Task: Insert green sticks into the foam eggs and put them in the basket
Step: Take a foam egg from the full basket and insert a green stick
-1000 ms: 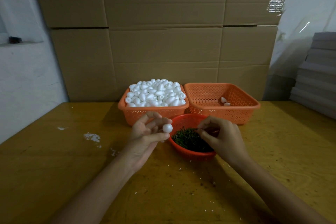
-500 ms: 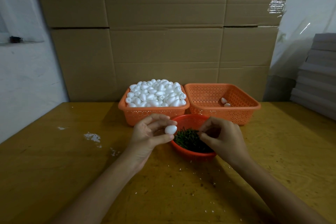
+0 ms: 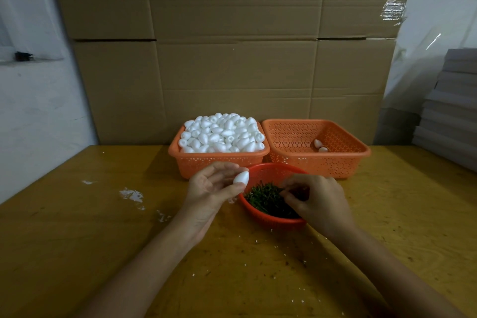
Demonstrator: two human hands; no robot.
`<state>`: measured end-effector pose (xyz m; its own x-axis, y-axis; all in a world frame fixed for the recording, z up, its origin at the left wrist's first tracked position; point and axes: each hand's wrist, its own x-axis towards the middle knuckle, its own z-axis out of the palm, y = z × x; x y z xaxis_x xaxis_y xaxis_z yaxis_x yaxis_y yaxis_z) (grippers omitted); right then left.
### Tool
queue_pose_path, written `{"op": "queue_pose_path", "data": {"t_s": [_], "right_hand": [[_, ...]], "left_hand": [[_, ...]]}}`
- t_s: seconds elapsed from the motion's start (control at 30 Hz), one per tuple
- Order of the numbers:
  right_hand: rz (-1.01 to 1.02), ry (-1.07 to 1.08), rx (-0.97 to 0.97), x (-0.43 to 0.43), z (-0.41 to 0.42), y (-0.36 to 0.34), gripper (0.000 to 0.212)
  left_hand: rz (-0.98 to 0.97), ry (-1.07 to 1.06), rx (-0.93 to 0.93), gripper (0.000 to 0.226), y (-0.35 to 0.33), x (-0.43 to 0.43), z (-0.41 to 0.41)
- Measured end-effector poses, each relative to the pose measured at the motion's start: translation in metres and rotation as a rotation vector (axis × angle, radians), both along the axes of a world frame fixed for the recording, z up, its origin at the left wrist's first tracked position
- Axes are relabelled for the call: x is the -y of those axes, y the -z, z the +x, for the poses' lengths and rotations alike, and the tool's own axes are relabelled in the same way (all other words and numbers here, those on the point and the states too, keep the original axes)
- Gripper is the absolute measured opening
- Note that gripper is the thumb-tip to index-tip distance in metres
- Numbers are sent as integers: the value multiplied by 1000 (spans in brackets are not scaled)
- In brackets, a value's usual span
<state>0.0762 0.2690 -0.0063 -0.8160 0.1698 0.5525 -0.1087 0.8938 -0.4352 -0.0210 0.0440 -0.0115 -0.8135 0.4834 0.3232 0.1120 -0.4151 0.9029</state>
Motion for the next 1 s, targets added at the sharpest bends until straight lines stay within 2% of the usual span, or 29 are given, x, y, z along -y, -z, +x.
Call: {"op": "queue_pose_path", "data": {"t_s": [0.2, 0.43, 0.7, 1.0], "right_hand": [[-4, 0, 45, -3, -3, 4, 23], [-123, -27, 51, -4, -5, 5, 19], [-140, -25, 48, -5, -3, 3, 23], [-150, -30, 64, -4, -2, 0, 19]], "left_hand": [[42, 23, 49, 39, 0, 0, -1], [108, 43, 122, 50, -4, 1, 1], [169, 85, 154, 46, -3, 2, -2], [203, 110, 181, 58, -2, 3, -4]]}}
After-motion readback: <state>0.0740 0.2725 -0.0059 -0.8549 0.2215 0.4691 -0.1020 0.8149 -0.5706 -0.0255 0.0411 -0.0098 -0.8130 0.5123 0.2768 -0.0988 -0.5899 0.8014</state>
